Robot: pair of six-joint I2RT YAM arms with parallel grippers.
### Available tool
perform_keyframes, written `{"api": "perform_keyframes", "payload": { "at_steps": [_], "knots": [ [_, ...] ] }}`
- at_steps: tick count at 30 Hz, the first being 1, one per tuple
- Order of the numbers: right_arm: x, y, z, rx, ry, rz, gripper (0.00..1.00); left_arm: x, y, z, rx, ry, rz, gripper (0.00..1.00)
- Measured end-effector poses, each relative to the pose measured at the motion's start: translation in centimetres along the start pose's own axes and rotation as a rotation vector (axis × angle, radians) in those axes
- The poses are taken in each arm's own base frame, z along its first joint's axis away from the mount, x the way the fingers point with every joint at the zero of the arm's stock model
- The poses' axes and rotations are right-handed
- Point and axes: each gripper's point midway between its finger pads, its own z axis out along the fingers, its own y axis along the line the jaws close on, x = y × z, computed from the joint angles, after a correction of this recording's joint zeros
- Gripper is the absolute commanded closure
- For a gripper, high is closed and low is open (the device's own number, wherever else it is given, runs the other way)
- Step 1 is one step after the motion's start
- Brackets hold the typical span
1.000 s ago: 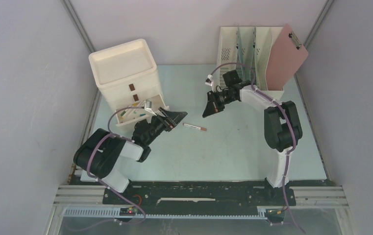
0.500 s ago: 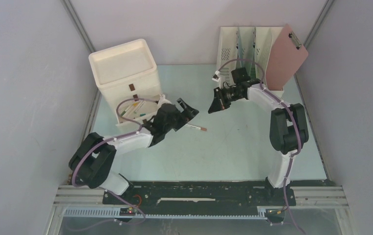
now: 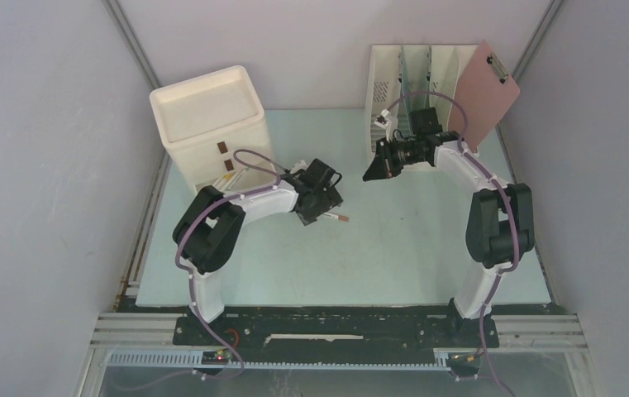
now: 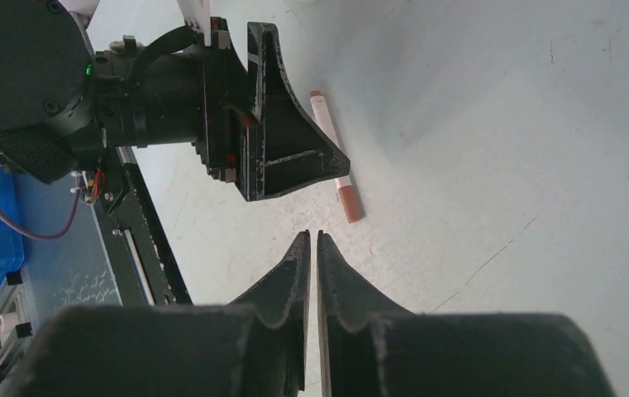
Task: Organize the desk
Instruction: Move the stationery to the center of the board, then pick up the stationery from the center of the board.
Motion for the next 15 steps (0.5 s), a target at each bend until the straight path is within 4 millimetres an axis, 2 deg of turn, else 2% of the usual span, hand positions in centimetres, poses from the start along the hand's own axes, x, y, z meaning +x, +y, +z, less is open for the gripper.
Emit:
{"api": "perform_keyframes", "payload": {
  "at_steps": [3,7,10,14,15],
  "knots": [
    [-0.1,0.1,-0.3,-0.004,-0.008,0.000,0.88,0.0,-0.2,-0.3,-0.029,-0.001,0.006,0.16],
    [-0.4,0.4,-0.7,-0.007,-0.023,-0.009,0.88,0.1,0.1,0.7,-0.095,0.007,0.022,0.31],
    [-0.6,0.7,-0.8,-0.019,-0.031,-0.012,0.88,-0.1,-0.1,1.2,-0.133,0.017,0.048,0.38],
    [-0.7,1.1,-1.0,-0.029,-0.041,-0.015,0.88,-0.3,0.5,1.4,-0.180,0.024,0.095,0.48],
    [-0.7,1.2,-1.0,-0.032,-0.044,-0.016,0.88,-0.3,0.7,1.4,-0.187,0.024,0.108,0.53]
  ]
}}
